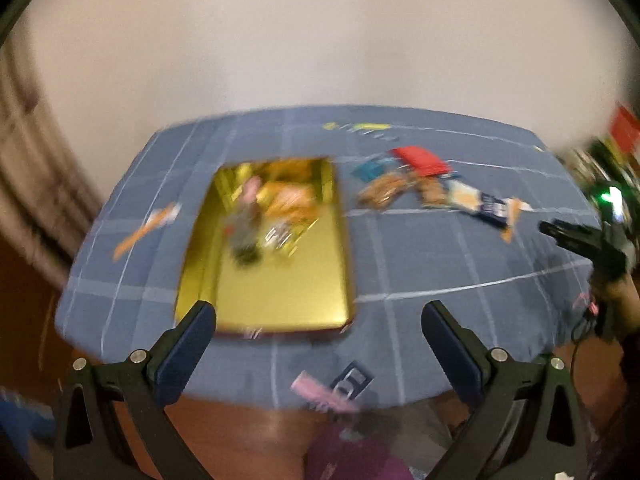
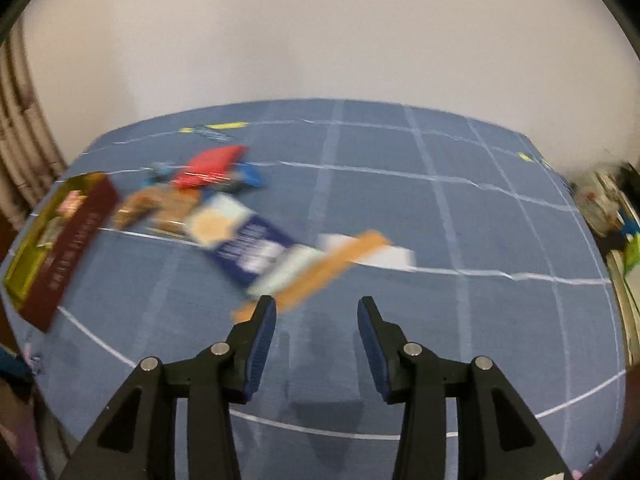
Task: Organize snacks
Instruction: 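Grasp the clear twisted-snack bag with the left tool and lift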
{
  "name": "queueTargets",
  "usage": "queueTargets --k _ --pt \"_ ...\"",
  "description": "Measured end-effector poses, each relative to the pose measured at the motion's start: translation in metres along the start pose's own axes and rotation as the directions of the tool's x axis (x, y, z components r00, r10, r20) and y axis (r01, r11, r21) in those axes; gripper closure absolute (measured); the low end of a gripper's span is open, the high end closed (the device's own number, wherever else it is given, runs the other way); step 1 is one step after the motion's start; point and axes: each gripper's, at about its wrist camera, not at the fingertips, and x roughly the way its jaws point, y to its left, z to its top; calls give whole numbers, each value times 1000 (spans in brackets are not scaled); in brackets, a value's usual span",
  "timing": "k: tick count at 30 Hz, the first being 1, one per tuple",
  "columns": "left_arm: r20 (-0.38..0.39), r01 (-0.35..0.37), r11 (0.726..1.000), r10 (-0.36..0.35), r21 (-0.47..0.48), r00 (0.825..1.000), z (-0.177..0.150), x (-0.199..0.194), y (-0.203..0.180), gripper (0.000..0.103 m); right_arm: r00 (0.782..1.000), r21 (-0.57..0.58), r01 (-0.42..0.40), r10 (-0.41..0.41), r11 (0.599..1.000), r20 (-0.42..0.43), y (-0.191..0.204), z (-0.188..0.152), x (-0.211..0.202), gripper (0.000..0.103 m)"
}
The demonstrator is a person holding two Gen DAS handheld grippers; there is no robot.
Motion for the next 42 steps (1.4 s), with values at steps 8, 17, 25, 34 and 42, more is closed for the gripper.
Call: queueTargets --k 8,17,25,34,42 --pt "-84 140 951 -121 274 989 80 62 -63 1 1000 85 -14 14 996 -2 -42 -15 21 56" --pt "-325 274 905 -165 325 931 124 177 -94 34 996 113 -75 69 991 49 -42 -19 19 44" --pt "-454 302 897 -133 322 881 130 240 -93 35 992 116 -109 101 987 71 -43 -19 19 36" --pt "-493 294 919 -133 264 860 126 262 -94 65 989 126 -136 127 983 78 -44 -19 21 32" --pt "-408 228 973 -191 44 893 75 186 -99 68 987 131 -150 140 980 80 -46 -19 21 31"
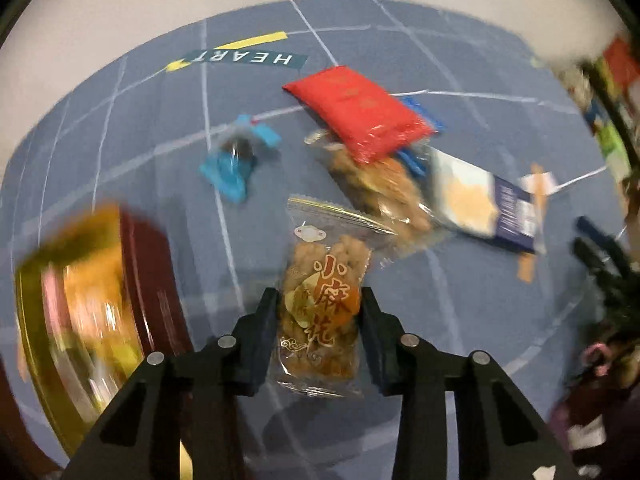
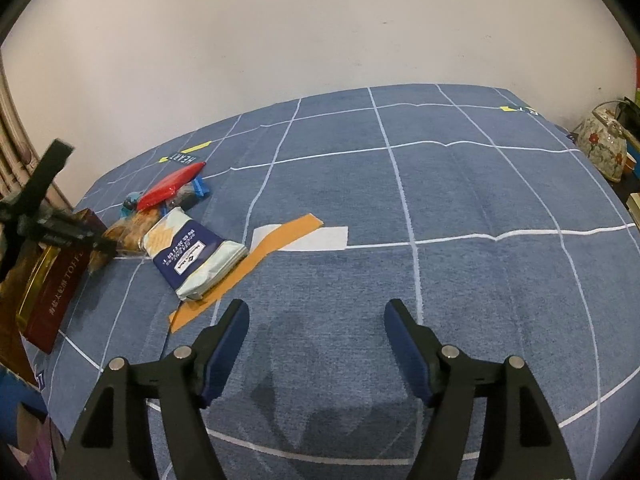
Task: Organize snacks
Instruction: 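Grasp the clear twisted-snack bag with the left tool and lift, then grasp the blue soda cracker pack with the right tool while the left tool holds the snack bag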
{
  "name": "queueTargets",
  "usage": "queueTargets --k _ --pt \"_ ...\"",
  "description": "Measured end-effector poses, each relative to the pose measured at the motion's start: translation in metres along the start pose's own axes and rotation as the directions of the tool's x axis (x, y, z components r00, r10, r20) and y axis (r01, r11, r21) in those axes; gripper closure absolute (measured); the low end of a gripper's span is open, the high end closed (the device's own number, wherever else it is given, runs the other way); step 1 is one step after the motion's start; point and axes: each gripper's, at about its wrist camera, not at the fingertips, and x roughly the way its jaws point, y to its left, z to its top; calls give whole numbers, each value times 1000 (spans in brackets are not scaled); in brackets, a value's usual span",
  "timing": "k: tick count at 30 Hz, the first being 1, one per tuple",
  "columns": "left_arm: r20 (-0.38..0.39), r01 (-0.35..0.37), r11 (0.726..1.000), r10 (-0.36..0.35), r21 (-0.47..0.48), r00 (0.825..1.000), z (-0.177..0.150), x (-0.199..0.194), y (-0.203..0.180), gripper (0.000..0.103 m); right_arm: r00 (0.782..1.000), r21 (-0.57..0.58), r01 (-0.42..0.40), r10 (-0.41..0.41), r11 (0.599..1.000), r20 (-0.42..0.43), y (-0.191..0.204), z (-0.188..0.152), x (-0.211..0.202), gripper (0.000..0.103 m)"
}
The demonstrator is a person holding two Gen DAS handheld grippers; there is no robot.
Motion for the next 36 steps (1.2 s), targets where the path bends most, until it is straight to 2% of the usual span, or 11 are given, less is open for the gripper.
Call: queueTargets --k 5,10,14,17,21,23,26,28,30,33,36 --pt "51 78 994 -74 -77 996 -55 -42 -19 67 999 4 -37 37 999 -15 -1 2 -2 31" --pt "115 58 995 -49 -78 992 -63 -76 -16 67 994 -194 -106 104 975 -20 32 22 -6 31" --pt "148 59 993 -43 -105 988 -66 -98 -8 67 990 -443 -133 99 886 -100 73 47 17 31" --pt "173 50 991 -28 -123 984 -73 -110 -3 67 974 -517 -202 116 832 -194 93 63 43 31" --pt "180 61 986 -33 -157 983 -80 -116 6 67 957 -621 -236 68 747 -282 124 68 74 31" --pt "182 57 983 -24 -174 983 -82 -118 11 67 954 -650 -227 32 725 -298 131 68 89 30" --pt "192 58 979 -20 -196 981 -86 -124 19 67 931 -602 -281 59 747 -361 134 72 104 30" --pt "201 65 976 -23 -206 979 -90 -127 23 67 938 -587 -252 43 769 -345 135 74 106 31" --pt "210 63 975 -17 -214 977 -93 -131 27 67 942 -564 -221 26 796 -333 137 73 102 50" --pt "230 60 972 -6 -228 973 -98 -138 35 67 940 -562 -195 -11 804 -342 143 65 93 52" --pt "245 48 967 15 -251 970 -105 -144 47 67 945 -573 -213 19 792 -325 145 47 76 52"
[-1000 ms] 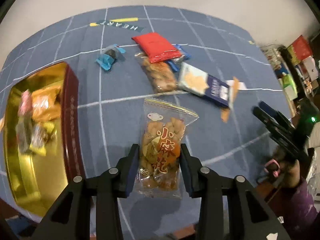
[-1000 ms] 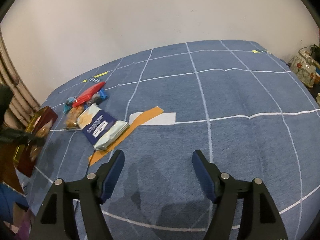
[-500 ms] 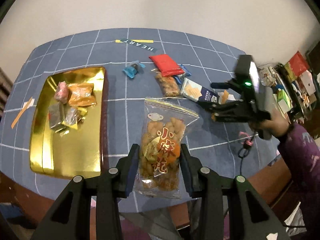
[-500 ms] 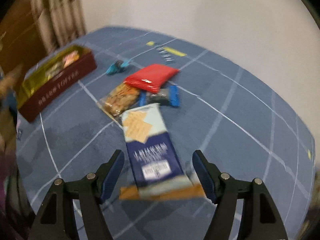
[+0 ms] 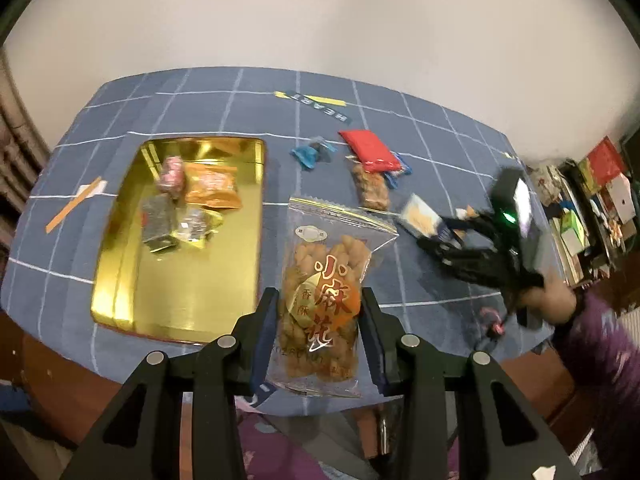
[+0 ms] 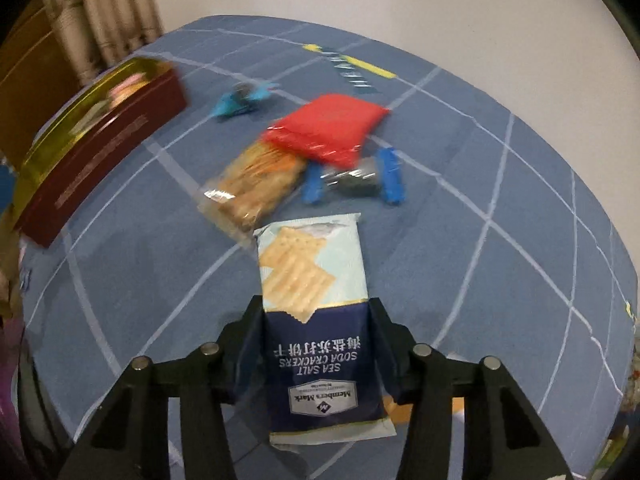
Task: Organize snacks
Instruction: 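Grasp the blue soda cracker pack with the right tool while the left tool holds the snack bag, then lower the twisted-snack bag into the tin and open the left tool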
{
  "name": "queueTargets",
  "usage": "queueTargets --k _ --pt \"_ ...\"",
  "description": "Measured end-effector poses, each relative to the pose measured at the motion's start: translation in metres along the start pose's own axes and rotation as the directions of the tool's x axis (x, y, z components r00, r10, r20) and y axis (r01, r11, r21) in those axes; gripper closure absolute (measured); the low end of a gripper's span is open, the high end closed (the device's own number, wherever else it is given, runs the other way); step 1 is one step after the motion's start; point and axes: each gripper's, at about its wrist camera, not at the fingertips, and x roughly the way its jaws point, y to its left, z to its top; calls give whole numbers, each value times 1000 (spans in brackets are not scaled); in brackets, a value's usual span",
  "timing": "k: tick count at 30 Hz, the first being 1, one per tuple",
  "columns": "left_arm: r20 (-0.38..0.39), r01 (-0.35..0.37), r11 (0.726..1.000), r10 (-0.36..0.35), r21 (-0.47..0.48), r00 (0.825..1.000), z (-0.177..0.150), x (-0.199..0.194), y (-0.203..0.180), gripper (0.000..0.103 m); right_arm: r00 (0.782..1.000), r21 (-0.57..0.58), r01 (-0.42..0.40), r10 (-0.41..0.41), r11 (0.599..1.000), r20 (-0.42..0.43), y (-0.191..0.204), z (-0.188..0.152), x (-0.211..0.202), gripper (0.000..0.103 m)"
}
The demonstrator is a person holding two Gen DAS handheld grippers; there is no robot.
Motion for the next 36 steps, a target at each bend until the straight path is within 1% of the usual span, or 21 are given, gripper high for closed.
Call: queueTargets --k 2,5,7,10,12,15,17,19,26,33,36 --pt "2 -12 1000 12 -15 1000 -2 -3 10 67 999 79 -4 0 997 48 -3 -17 -12 52" --pt "-2 -29 999 29 -46 1000 -6 -5 28 67 991 214 -4 -24 977 128 -13 -40 -30 52" --pt "1 -42 997 43 -58 999 -8 -6 36 67 984 309 -17 -38 951 172 -23 -53 -40 52" --pt "3 -60 996 60 -70 998 -11 -5 52 67 974 404 -20 -73 915 213 -38 -67 -51 52" --pt "5 -70 995 70 -75 998 -11 -2 59 67 967 470 -38 -86 882 238 -51 -79 -57 52" --pt "5 -77 993 78 -87 997 -9 4 69 67 961 533 -33 -120 845 249 -64 -85 -57 52" --pt "3 -80 992 81 -93 997 -8 10 73 67 960 556 -28 -133 831 247 -70 -89 -57 52" --pt "3 -95 991 96 -97 995 -7 15 77 67 958 562 -11 -152 827 242 -71 -91 -56 52" --pt "18 -124 989 125 -78 992 -1 27 75 67 950 587 5 -188 810 251 -71 -96 -52 52" --pt "20 -162 986 163 -49 986 4 39 72 67 953 600 8 -187 800 237 -72 -99 -41 52" --pt "20 -169 985 170 -39 985 6 43 71 67 953 596 10 -188 803 237 -72 -97 -41 52"
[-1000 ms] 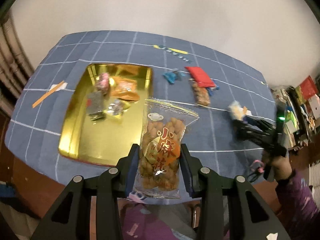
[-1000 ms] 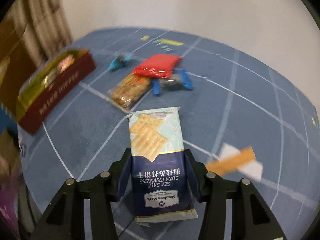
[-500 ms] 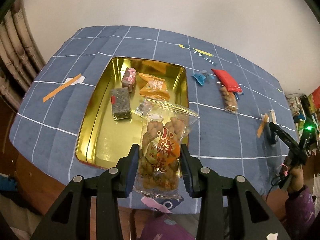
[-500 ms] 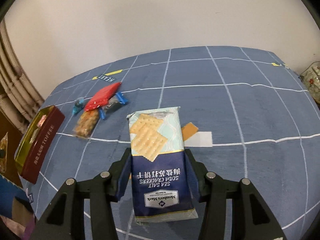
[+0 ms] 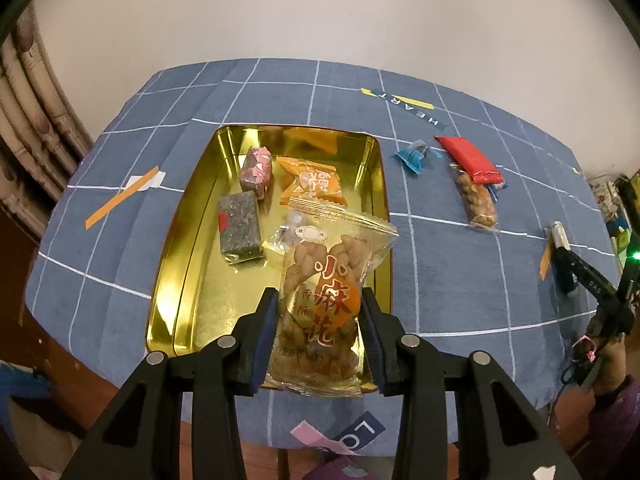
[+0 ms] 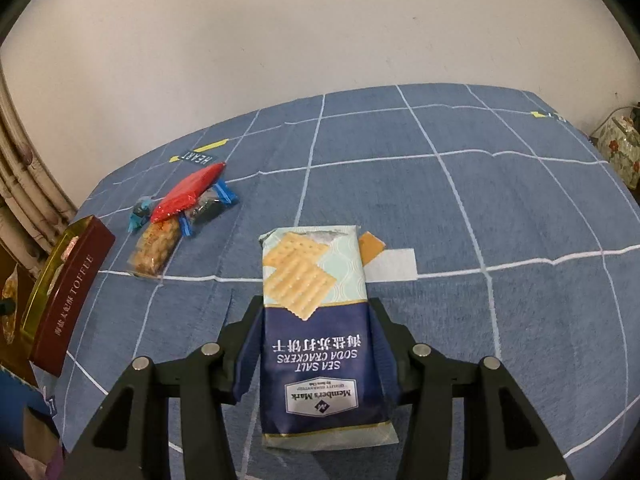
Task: Organize snacks
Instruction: 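Lower the twisted-snack bag into the tin and open the left tool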
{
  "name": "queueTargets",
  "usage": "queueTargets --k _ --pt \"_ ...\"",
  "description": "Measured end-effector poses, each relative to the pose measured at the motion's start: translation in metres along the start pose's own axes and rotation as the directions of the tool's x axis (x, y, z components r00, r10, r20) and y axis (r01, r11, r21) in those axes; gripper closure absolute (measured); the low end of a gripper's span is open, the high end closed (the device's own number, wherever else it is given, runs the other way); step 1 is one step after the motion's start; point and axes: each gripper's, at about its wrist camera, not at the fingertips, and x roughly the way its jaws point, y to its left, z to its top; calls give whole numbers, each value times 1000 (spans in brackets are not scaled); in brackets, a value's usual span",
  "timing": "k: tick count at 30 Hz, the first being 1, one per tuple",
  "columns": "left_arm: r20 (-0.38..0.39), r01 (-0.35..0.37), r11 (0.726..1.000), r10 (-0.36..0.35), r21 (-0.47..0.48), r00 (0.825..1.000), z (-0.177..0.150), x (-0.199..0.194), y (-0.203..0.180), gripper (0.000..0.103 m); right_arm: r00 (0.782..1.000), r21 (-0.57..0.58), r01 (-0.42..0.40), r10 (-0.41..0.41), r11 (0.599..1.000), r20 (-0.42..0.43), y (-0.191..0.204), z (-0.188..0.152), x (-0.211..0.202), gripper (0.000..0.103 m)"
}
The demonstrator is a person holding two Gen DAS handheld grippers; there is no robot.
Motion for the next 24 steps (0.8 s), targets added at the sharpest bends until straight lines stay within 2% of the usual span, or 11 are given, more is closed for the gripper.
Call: queueTargets --k 15,24 --pt "-20 -36 998 37 44 999 2 17 -12 67 1000 -8 -6 6 1000 -3 0 -1 1 52" --pt "-39 -30 999 32 46 999 0 24 -12 67 1000 -8 -6 6 1000 -3 0 -1 1 52"
